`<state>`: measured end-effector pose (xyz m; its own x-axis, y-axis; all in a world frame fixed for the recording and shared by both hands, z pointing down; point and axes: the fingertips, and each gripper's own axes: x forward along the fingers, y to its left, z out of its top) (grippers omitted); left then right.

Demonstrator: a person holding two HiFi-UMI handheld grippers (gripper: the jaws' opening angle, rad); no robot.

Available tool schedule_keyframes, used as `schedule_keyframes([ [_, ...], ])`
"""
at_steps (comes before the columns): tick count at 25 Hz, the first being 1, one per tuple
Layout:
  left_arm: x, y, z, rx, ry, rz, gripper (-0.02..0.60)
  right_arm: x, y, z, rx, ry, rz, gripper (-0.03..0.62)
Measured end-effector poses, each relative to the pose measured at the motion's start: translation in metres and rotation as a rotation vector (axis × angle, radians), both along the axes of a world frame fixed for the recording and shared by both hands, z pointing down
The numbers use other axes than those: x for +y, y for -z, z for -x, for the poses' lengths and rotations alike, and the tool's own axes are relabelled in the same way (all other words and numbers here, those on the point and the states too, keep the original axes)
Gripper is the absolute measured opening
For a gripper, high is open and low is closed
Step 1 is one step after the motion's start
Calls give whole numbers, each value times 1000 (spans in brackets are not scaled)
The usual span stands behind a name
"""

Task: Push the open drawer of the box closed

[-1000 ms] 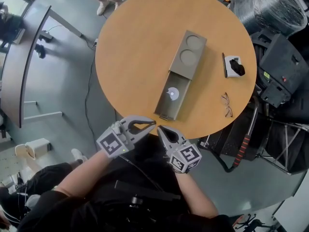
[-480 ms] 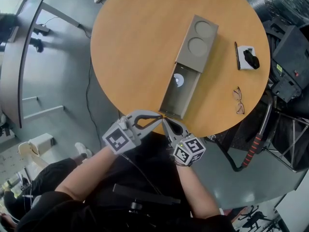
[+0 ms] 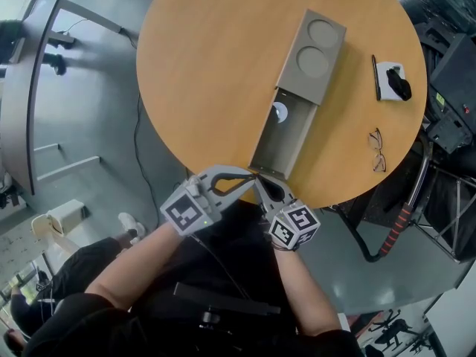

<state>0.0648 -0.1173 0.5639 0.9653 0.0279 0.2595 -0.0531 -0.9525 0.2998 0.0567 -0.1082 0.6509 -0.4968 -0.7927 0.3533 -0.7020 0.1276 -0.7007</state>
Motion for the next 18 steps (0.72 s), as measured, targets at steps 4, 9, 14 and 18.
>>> schedule_keyframes([
  [4, -1, -5, -2, -1, -8, -3, 34, -3, -1, 5, 0, 16, -5, 9],
  [9, -2, -11, -3, -13, -12, 15, 34, 0, -12, 3, -23, -7, 33, 9],
  [14, -5, -15, -6, -15, -17, 12, 34, -3, -14, 1, -20, -2, 33, 9],
  [18, -9, -17, -11, -17, -14, 34, 34, -9, -15, -6, -13, -15, 30, 9],
])
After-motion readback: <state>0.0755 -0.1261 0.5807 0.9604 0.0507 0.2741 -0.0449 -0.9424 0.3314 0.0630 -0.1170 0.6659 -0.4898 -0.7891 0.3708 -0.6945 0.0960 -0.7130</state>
